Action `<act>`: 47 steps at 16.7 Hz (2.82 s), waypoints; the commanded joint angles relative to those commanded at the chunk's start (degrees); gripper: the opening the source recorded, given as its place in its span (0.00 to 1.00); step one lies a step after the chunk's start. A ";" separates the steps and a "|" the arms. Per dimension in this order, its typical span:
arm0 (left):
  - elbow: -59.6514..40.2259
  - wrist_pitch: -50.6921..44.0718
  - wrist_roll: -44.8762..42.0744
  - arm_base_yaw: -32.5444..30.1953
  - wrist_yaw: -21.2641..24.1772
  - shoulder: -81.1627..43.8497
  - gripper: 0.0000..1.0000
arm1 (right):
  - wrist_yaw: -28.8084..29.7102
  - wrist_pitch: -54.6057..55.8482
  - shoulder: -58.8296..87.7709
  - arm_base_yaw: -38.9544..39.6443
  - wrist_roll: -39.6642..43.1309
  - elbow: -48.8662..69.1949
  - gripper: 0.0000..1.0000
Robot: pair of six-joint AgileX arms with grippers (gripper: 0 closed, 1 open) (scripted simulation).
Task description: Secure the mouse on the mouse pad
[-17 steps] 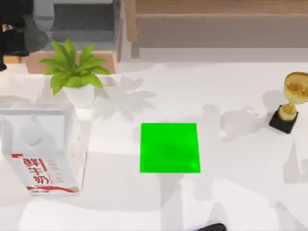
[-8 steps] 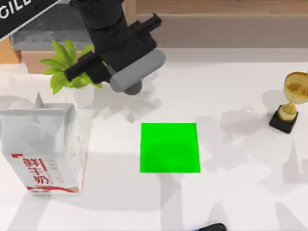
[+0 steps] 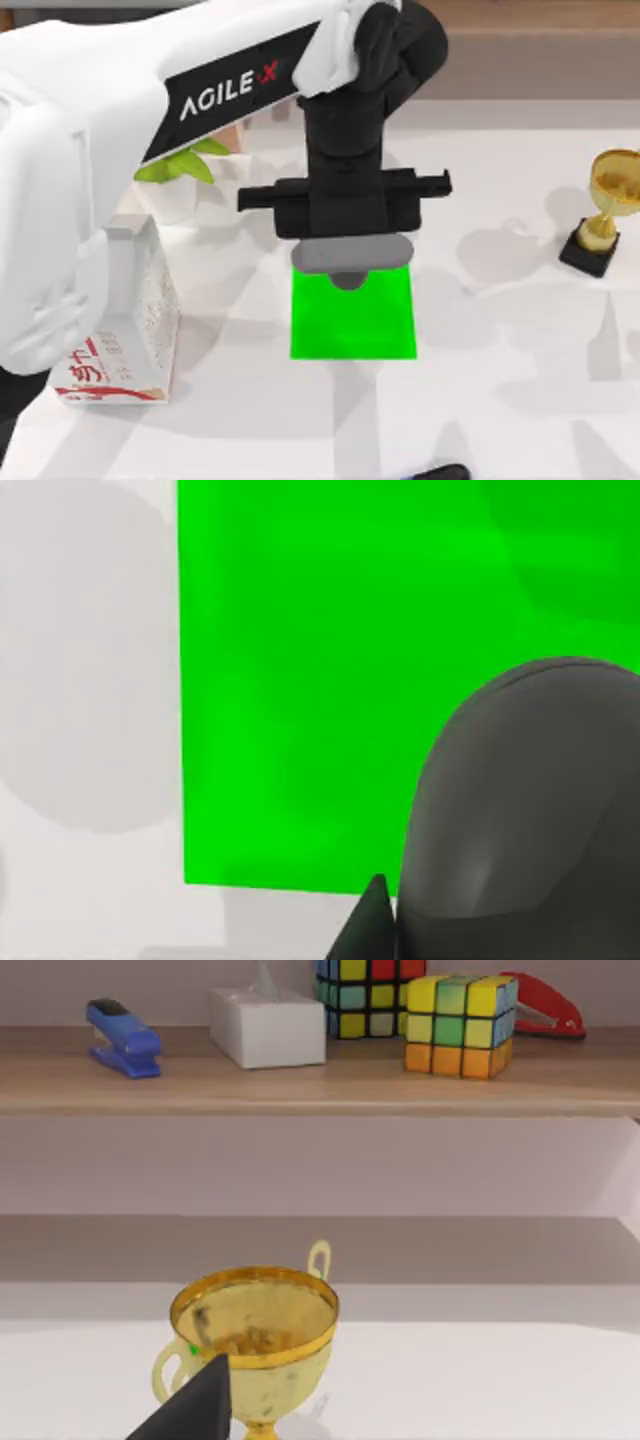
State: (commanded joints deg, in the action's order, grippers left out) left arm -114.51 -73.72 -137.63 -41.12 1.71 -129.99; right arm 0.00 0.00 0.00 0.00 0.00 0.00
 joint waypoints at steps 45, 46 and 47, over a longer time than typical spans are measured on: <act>7.04 9.06 -1.93 -1.12 -0.19 -3.38 0.83 | 0.00 0.00 0.00 0.00 0.00 0.00 1.00; 7.04 9.06 -1.93 -1.12 -0.19 -3.38 0.90 | 0.00 0.00 0.00 0.00 0.00 0.00 1.00; 7.04 9.06 -1.93 -1.12 -0.19 -3.38 0.98 | 0.00 0.00 0.00 0.00 0.00 0.00 1.00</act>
State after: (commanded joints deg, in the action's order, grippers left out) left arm -107.47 -64.66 -139.56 -42.24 1.52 -133.37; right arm 0.00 0.00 0.00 0.00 0.00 0.00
